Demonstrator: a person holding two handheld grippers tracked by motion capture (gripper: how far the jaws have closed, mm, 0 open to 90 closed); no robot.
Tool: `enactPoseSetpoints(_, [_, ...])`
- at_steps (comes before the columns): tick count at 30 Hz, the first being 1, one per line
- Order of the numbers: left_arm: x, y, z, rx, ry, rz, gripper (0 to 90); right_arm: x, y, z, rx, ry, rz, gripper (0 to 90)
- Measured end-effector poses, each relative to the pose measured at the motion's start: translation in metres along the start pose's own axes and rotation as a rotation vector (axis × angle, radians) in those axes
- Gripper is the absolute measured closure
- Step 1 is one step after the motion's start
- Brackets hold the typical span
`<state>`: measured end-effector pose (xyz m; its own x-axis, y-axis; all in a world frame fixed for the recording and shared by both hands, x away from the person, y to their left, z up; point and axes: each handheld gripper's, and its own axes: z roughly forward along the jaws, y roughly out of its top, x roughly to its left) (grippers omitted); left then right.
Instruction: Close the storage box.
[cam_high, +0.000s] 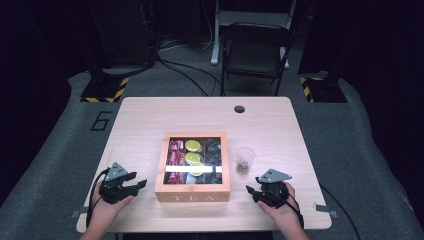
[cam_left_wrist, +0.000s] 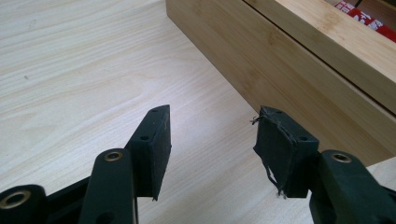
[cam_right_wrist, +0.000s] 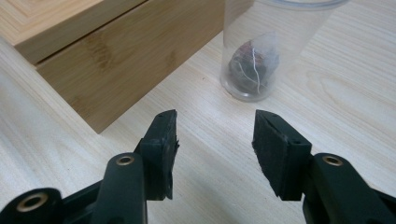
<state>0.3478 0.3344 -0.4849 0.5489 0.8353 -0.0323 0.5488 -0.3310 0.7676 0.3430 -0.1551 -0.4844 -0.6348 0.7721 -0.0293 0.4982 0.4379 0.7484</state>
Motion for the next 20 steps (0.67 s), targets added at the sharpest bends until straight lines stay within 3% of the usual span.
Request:
enactPoseSetpoints(8, [-0.003, 0.004, 0.003, -0.007, -0.006, 0.022, 44.4, -0.005, -0.005, -0.003, 0.004, -0.02, 0.026, 49.3])
enactPoseSetpoints(20, [-0.003, 0.01, 0.008, -0.024, -0.023, 0.009, 43.6, -0.009, -0.012, -0.01, -0.007, -0.035, 0.065, 49.2])
